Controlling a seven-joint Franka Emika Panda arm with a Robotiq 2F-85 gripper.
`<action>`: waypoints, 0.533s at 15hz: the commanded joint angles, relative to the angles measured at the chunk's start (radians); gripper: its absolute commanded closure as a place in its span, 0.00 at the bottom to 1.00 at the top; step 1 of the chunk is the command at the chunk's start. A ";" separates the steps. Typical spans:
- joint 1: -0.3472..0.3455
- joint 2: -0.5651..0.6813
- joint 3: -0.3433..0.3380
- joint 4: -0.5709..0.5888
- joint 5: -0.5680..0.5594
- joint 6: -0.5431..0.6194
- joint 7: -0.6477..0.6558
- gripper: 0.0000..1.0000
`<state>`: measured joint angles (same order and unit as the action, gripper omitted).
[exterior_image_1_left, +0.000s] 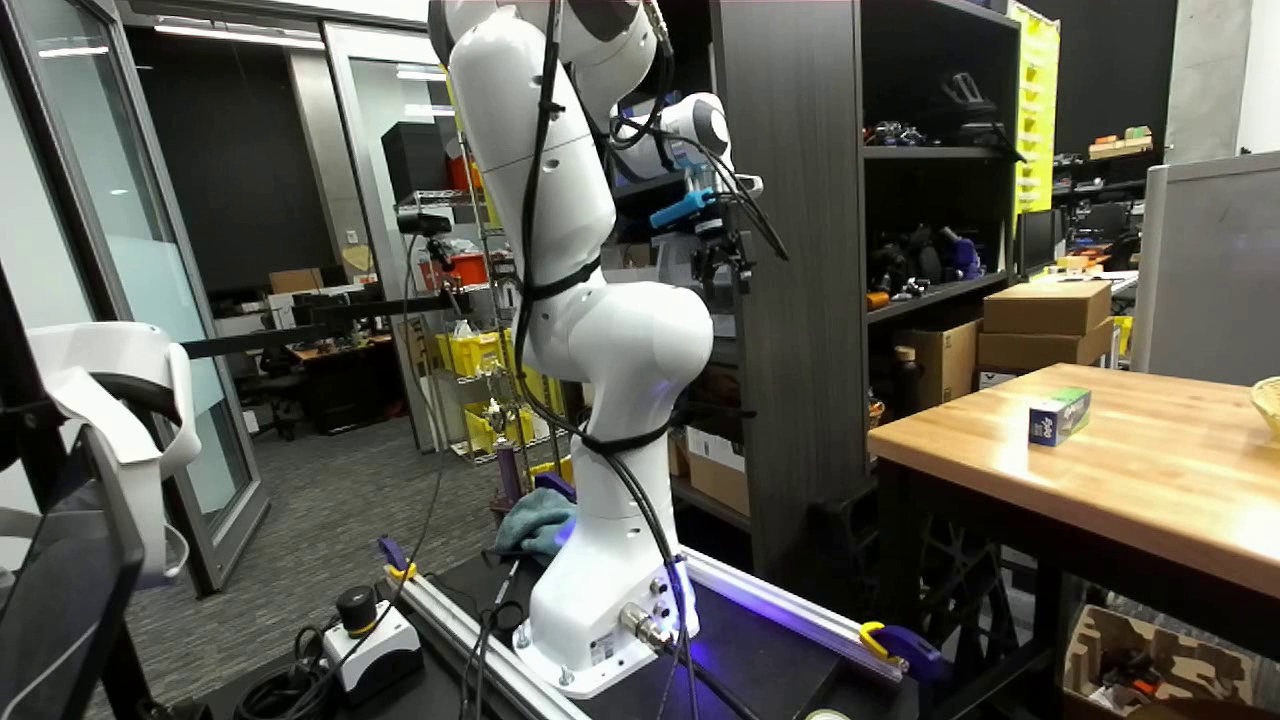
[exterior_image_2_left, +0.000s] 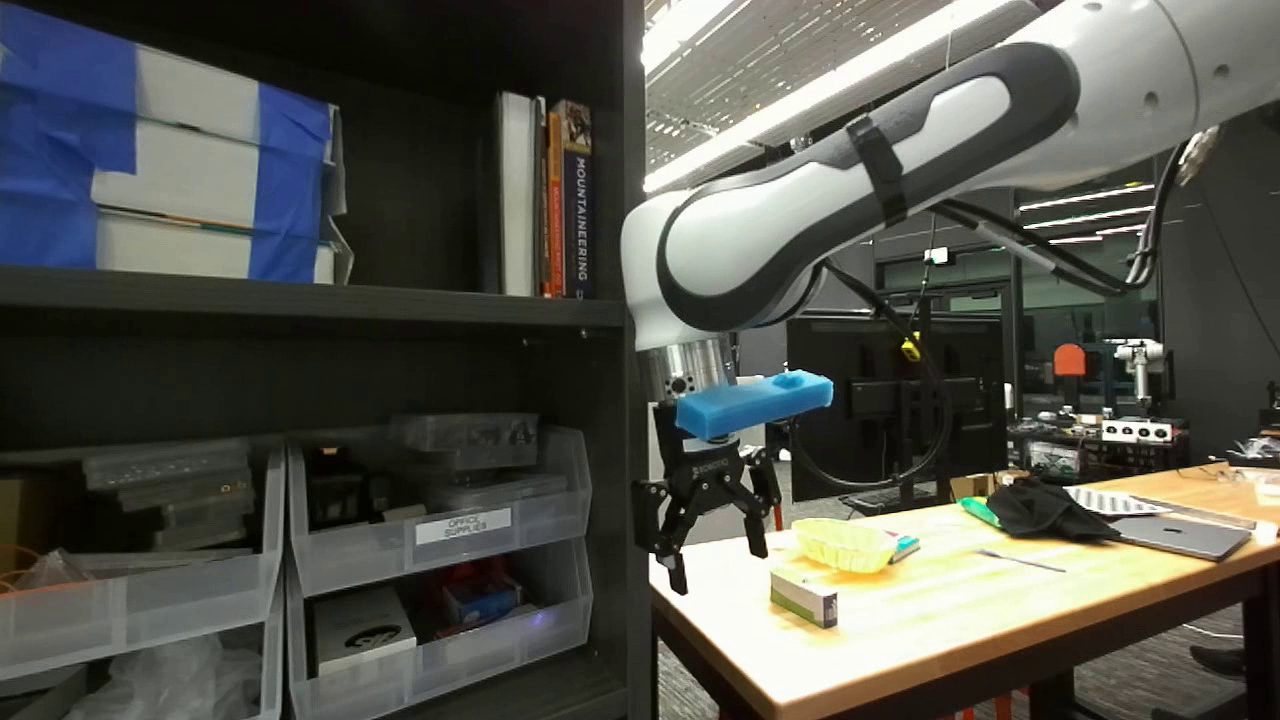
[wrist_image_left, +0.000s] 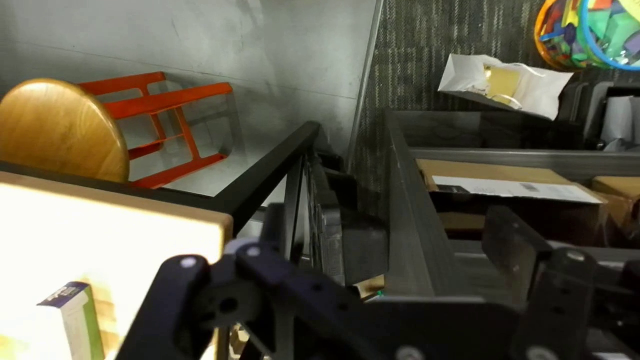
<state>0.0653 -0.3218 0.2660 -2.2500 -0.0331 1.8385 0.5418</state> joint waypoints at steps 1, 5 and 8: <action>-0.024 -0.007 -0.027 0.020 -0.050 -0.013 0.052 0.00; -0.057 -0.008 -0.066 0.024 -0.071 -0.018 0.086 0.00; -0.082 -0.005 -0.088 0.017 -0.091 -0.013 0.112 0.00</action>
<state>-0.0030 -0.3222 0.1923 -2.2365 -0.0906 1.8379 0.6140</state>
